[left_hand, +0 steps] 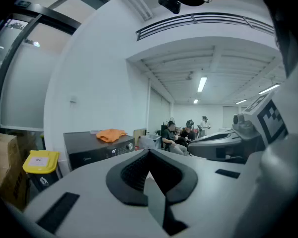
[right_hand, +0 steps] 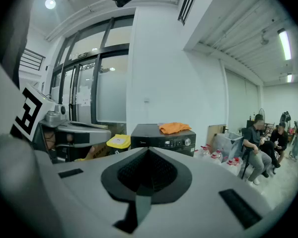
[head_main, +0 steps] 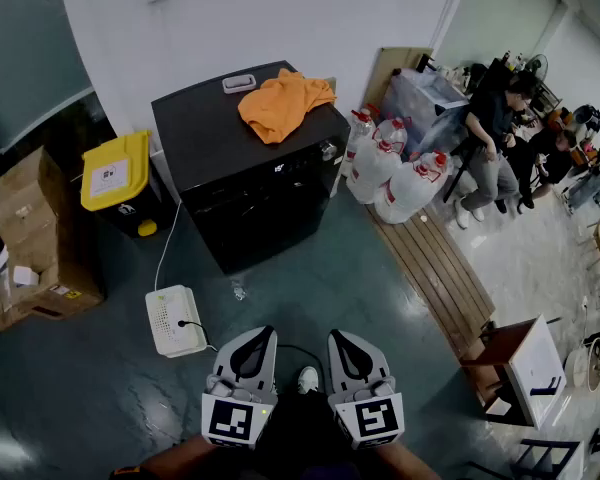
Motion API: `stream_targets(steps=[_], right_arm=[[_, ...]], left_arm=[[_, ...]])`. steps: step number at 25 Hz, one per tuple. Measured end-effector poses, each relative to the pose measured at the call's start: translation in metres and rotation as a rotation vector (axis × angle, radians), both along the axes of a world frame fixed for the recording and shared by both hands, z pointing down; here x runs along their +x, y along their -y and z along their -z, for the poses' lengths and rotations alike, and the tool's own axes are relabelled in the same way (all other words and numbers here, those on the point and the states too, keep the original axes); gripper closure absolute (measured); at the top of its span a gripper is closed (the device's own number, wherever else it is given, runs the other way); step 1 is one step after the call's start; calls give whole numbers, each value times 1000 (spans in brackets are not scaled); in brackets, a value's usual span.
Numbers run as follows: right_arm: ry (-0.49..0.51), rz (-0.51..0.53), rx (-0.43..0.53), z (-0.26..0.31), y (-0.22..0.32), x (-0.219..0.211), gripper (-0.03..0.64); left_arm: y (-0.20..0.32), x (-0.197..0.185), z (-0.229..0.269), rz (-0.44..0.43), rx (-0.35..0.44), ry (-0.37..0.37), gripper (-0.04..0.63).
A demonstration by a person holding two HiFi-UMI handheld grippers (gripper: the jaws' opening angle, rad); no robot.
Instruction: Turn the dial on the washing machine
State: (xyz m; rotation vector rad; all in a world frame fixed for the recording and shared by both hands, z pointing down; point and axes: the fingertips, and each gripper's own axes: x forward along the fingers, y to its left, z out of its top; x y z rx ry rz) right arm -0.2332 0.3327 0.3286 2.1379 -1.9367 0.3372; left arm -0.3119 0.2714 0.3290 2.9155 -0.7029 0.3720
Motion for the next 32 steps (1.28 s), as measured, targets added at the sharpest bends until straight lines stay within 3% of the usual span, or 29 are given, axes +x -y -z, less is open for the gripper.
stream_targets(steps=[17,21,26,32], right_arm=[[5,-61,44,6,29,1,603],[-24,-63,32,7,37,11,601],[-29,-48,43,9,58,29,601],[3,8,48,-6,96,77,601]], left_arm=[[34,-18,5,16,8,-51,584],[44,-9,7,26,-4,-79,584],[58,9,4,32,6,-58,584],[96,47,-3,126,22,-36,584]])
